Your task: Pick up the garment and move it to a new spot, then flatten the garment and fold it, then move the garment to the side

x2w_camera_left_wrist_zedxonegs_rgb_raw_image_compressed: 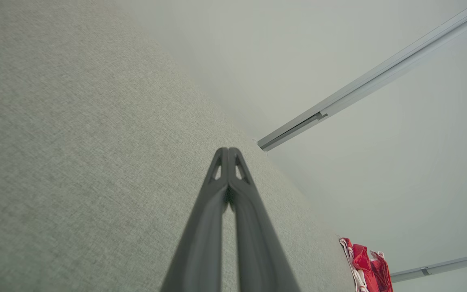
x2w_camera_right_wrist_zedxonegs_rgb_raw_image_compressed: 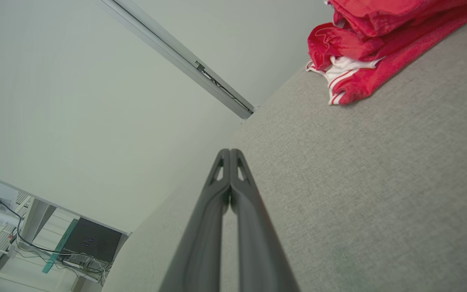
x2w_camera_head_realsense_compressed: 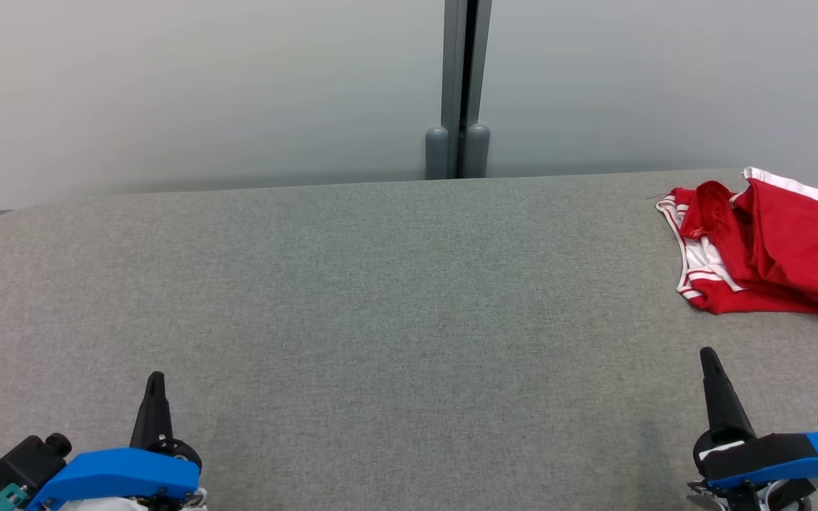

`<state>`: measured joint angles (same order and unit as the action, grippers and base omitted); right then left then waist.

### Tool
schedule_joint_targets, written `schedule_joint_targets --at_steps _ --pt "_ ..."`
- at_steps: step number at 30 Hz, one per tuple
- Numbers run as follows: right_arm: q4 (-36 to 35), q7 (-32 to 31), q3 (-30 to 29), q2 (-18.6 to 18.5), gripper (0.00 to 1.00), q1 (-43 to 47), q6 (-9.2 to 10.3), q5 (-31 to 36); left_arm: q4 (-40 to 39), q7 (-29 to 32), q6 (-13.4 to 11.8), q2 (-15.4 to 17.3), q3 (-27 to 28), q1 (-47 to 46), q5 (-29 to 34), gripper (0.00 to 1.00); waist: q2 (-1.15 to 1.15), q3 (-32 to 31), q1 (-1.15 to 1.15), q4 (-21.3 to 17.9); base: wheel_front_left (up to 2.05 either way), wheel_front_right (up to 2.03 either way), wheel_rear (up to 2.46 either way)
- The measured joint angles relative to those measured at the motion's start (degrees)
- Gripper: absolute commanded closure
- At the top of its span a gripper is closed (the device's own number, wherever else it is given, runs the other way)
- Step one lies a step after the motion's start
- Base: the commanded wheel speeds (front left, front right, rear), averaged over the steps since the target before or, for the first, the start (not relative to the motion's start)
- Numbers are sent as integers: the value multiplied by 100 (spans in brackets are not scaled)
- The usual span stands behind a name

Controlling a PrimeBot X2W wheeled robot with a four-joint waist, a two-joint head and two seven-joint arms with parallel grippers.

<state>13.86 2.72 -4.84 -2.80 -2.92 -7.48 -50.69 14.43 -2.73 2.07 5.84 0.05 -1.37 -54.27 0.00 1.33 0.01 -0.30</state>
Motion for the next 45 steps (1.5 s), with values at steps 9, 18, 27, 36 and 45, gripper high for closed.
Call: schedule_joint_targets --at_steps 9,18,27,36,45 --pt "0 -135 -27 0 100 -35 0 -622 -2 143 78 -47 111 -29 -567 100 0 -13 0 4 0 0 0" --pt "1 -265 -51 0 100 -73 0 -1210 -4 266 148 -80 187 -116 -1102 100 0 -26 0 7 0 0 0" --pt "1 -378 -73 0 100 -136 0 -1727 -5 389 207 -113 286 -148 -1583 100 -1 -39 0 11 0 0 0" --pt "2 -501 -91 0 100 -153 0 -2229 -10 500 283 -158 341 -230 -2030 100 -1 -53 0 14 0 0 0" --pt "4 -597 -108 0 100 -169 0 -2682 -11 599 338 -197 436 -266 -2455 100 -1 -66 0 17 0 0 0"
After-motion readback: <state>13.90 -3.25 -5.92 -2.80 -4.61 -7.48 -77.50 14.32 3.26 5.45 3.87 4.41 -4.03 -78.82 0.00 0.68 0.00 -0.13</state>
